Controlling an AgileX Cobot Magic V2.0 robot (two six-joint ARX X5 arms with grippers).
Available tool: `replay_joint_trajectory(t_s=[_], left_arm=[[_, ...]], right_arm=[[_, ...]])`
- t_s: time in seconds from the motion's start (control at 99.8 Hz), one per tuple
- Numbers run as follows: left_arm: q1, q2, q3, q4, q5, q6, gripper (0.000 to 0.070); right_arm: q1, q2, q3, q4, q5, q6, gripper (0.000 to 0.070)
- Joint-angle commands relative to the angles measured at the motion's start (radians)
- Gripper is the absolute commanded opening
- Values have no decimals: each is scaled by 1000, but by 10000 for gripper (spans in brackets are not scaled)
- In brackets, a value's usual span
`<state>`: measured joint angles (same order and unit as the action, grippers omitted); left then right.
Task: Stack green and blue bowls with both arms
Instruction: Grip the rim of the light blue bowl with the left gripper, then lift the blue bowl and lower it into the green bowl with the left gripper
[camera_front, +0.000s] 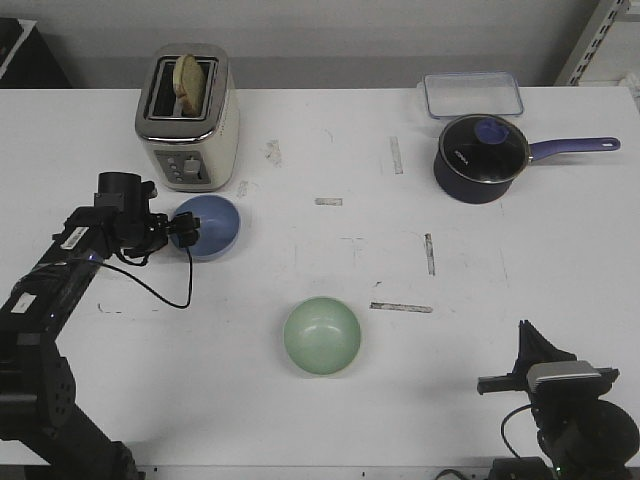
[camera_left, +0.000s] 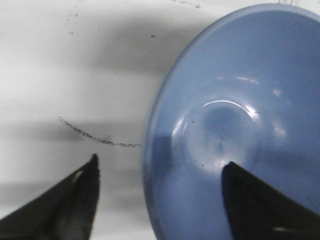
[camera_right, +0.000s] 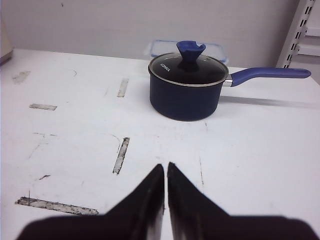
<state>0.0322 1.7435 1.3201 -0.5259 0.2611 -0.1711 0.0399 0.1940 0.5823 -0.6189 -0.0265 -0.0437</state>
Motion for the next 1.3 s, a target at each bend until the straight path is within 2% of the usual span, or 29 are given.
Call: replay_joint_trajectory(t_s=[0.0,0.05,0.12,0.451,0.571,0.711,0.872,1.022,1.182,1.292], left_arm=[[1,11,16,-4,1,-3,102],[1,11,16,-4,1,-3,36],[1,11,16,-3,1,-4,0],[0,-10,32,6,18,-7,0],[-13,-68,64,-13,53,-7,0],[-51,-179,95,-72,54,-7,0],[-150,-323,95,-151,54,-1,0],[-294,-413,95,-265,54,5,0],[-483,-429,95,-364,51,5,0],[-587,-401,95,-355,34,5,0]], right_arm=[[2,3,5,5,0,18,0],[2,3,5,5,0,18,0],[2,3,5,5,0,18,0],[2,3,5,5,0,18,0],[2,3,5,5,0,18,0],[2,3,5,5,0,18,0],[2,3,5,5,0,18,0],[2,3,5,5,0,18,0],[2,3,5,5,0,21,0],[2,3,5,5,0,21,0]])
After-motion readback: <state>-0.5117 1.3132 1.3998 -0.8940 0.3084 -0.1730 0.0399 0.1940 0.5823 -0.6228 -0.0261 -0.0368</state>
